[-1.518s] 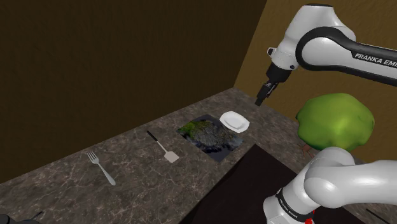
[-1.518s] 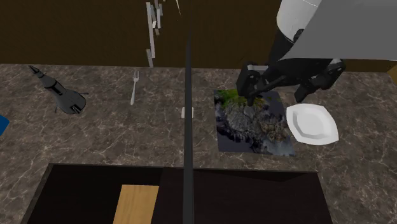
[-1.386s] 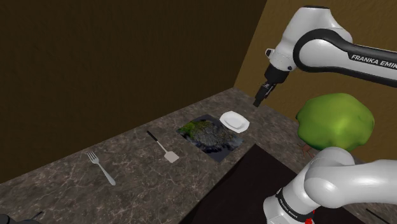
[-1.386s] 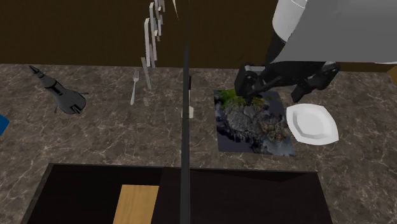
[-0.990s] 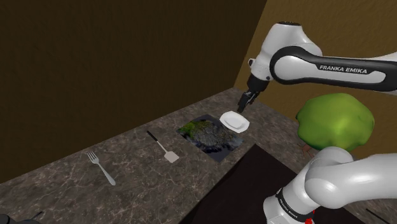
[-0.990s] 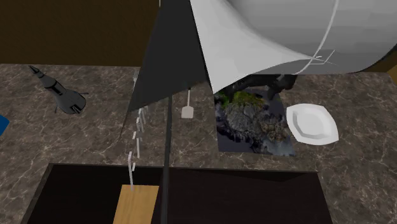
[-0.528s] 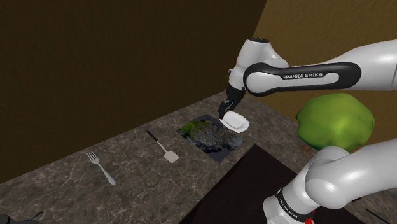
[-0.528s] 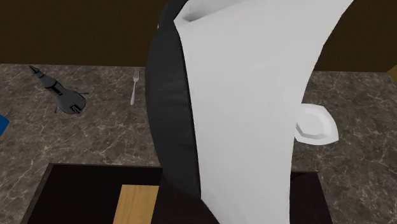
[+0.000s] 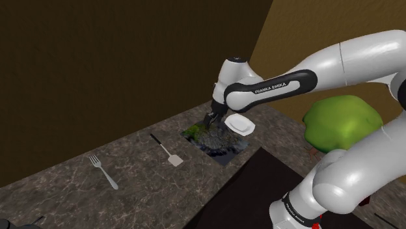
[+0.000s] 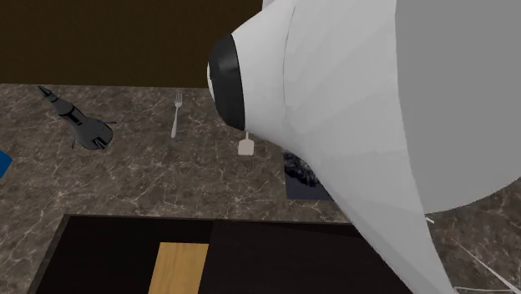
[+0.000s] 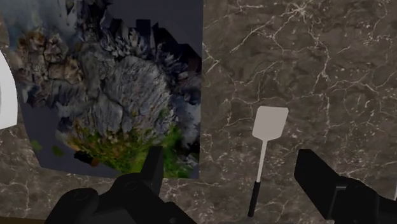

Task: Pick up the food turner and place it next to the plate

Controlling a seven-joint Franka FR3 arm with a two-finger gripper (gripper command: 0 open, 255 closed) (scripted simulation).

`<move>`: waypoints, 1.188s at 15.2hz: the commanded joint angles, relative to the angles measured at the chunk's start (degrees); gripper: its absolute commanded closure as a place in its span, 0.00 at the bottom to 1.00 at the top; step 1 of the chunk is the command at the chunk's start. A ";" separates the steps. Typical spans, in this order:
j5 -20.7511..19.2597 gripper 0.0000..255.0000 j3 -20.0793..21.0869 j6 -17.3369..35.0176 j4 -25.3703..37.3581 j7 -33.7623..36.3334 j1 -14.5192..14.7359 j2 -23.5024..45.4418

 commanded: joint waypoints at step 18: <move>-6.67 0.00 0.20 12.73 30.58 12.85 6.27 43.36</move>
